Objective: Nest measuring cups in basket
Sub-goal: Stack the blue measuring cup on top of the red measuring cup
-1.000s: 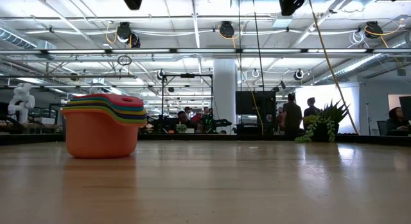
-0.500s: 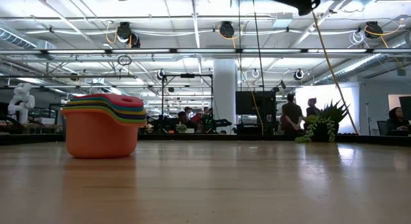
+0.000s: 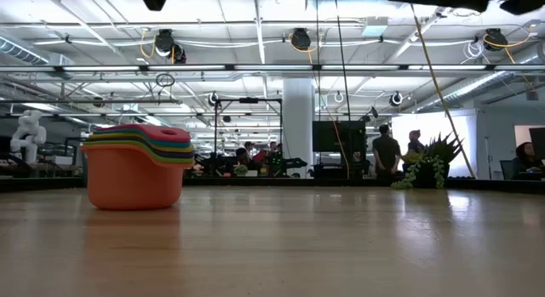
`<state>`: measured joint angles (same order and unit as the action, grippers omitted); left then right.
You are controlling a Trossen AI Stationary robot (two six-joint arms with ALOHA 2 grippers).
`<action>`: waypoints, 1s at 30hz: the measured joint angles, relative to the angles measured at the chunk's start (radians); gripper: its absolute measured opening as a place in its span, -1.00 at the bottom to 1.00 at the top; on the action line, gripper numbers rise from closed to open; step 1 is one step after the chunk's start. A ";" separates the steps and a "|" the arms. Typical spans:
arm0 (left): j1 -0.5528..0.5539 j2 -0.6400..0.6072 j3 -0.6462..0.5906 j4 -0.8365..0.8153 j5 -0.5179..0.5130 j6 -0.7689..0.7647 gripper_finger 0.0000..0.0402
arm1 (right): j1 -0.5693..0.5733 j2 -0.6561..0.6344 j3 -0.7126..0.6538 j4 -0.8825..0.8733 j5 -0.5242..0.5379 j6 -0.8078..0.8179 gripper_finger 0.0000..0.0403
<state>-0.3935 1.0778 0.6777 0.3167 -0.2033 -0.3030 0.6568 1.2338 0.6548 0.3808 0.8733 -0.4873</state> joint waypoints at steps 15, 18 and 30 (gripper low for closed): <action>0.028 -0.053 0.001 0.051 -0.026 -0.372 -0.97 | 0.120 0.182 0.032 0.584 0.172 -1.130 0.32; 0.027 -0.050 0.001 0.047 -0.026 -0.442 -0.93 | 0.115 0.271 0.082 0.648 0.159 -1.320 0.32; 0.007 -0.050 0.001 -0.107 0.049 -0.635 -0.95 | 0.048 0.485 0.268 0.737 0.116 -1.720 0.19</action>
<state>-0.3865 1.0283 0.6785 0.2094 -0.1538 -0.9377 0.7051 1.7192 0.9225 1.1175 0.9895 -2.2075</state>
